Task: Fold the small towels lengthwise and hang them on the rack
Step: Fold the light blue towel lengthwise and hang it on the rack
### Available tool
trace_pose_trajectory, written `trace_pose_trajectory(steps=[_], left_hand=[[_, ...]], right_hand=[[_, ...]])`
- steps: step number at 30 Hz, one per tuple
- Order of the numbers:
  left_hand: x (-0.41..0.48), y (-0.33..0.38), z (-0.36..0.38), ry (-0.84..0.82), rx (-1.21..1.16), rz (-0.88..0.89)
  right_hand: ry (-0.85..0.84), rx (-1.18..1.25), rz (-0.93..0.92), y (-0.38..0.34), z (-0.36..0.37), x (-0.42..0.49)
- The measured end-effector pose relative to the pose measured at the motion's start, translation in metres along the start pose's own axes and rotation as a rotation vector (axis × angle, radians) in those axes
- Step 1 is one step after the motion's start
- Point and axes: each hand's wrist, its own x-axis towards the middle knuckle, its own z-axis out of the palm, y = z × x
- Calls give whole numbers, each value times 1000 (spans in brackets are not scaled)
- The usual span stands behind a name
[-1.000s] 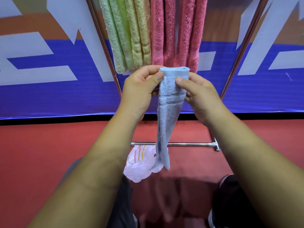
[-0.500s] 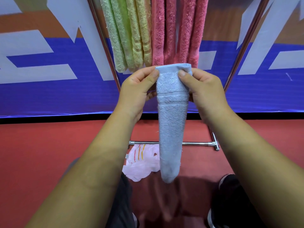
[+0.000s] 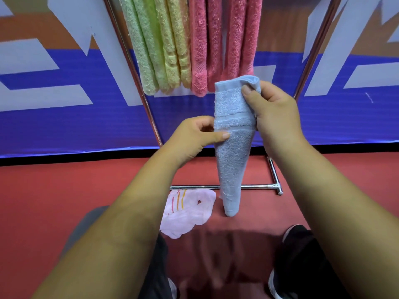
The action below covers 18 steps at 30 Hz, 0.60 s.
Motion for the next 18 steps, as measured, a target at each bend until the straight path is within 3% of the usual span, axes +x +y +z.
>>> trace_pose_trajectory(steps=[7,10,13,15,18], left_hand=[[-1,4,11,-6,-104,-5],[-4,13,16,-21,-171,9],[-5,21,16,48,-210,16],[-4,23,13,107,-199,41],[-2,24,4,215,-177,55]], right_hand=[[99,-58,-44,4,-11,1],[149,-210,18,7,-16,7],[92,-384,387,21,-18,14],[-28,-243,640,33,-13,6],[-202,-77,755,41,1,-10]])
